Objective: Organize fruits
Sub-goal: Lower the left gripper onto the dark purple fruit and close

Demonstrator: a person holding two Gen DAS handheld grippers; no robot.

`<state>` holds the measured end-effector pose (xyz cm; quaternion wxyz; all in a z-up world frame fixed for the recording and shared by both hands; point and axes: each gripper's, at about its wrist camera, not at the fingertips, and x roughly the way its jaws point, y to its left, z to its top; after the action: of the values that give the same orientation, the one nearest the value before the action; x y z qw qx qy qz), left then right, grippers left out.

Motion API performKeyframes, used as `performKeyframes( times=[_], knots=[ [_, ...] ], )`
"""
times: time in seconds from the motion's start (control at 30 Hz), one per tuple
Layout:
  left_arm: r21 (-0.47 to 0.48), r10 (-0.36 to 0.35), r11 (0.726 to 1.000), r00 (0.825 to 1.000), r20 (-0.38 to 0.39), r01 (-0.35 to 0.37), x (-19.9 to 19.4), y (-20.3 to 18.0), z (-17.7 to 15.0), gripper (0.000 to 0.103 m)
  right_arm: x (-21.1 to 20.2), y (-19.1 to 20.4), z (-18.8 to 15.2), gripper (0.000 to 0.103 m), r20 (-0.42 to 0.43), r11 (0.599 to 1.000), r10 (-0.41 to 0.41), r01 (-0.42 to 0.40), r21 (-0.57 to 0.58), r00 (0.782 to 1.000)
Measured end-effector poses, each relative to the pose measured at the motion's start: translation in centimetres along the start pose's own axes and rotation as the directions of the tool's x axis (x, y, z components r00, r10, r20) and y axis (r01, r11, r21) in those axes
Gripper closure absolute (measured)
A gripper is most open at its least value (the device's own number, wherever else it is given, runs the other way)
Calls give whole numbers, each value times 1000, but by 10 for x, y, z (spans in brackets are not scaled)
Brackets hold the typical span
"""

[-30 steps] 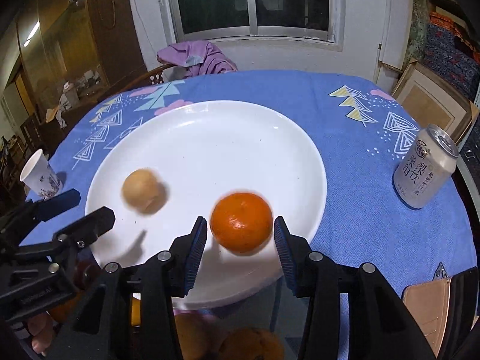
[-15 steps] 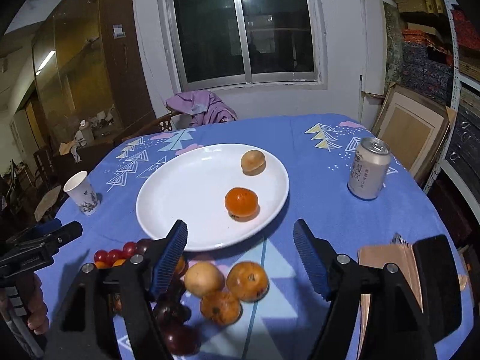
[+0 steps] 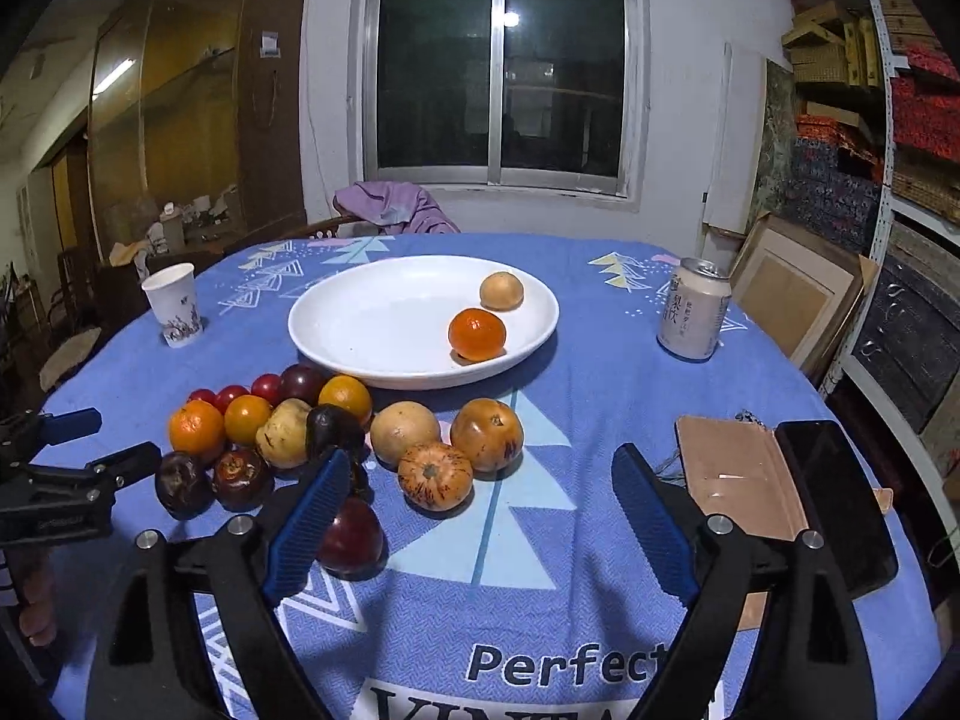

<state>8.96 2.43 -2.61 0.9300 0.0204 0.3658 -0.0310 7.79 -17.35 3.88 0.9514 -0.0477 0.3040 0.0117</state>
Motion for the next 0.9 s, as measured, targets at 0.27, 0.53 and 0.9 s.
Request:
performKeyframes(
  times=[0.27,0.53,0.9],
  knots=[
    [33,-20,999,999,-41,21,13,-11,-5,11,7,-14,-1,6,-38,996,3,0,85,999],
    [35,-17,999,997,-71,20,22,-9,-5,28,13,-30,-3,4,-81,979,72,-54,199,994],
    [51,-43,997,990,-135,51,36,-14,-5,33,18,-32,-5,4,-103,974,79,-55,222,991]
  ],
)
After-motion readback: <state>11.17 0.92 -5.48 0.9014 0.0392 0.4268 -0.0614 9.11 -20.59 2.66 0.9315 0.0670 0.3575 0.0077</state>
